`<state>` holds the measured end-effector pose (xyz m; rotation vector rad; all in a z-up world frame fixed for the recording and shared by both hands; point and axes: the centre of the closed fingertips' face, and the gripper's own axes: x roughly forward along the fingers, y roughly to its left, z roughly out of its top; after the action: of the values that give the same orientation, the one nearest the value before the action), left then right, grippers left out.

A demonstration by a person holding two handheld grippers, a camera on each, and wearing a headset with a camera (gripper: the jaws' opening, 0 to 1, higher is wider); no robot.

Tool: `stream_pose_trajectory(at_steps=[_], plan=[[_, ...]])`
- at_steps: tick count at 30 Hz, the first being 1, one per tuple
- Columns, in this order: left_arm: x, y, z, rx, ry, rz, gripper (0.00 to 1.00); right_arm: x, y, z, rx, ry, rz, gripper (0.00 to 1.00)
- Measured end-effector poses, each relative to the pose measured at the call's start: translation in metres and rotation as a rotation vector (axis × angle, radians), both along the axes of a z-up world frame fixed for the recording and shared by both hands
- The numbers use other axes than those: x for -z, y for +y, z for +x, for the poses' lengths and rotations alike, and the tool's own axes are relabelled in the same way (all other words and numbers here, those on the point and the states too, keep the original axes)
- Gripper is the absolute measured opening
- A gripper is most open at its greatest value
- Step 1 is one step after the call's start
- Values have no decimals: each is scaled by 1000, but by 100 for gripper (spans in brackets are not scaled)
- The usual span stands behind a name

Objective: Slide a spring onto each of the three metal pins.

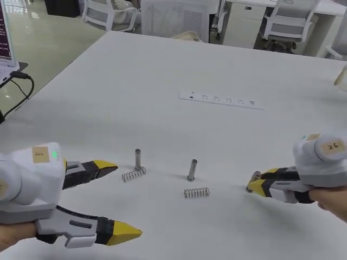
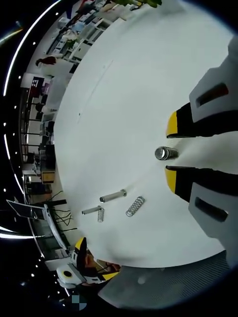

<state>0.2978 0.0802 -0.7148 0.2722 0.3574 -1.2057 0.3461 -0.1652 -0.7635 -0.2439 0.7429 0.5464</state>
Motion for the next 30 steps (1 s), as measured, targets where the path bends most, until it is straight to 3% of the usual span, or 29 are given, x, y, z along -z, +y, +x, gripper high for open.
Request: stream_pose_trajectory(at_steps=[9,16,25,30], plan=[[0,0,-1,-1,1,-3,76,-12,-6,0,10,-29,-2,25],[0,0,-1,-2,3,-4,76,-31,3,-1,-17,-68,-13,26],[-1,0,-1,-2,3,-7,76,-70,39,2,-101,-144,19,27],[-1,0,-1,-3,2,-8,75,-71,58,4,-155,-151,17,26]])
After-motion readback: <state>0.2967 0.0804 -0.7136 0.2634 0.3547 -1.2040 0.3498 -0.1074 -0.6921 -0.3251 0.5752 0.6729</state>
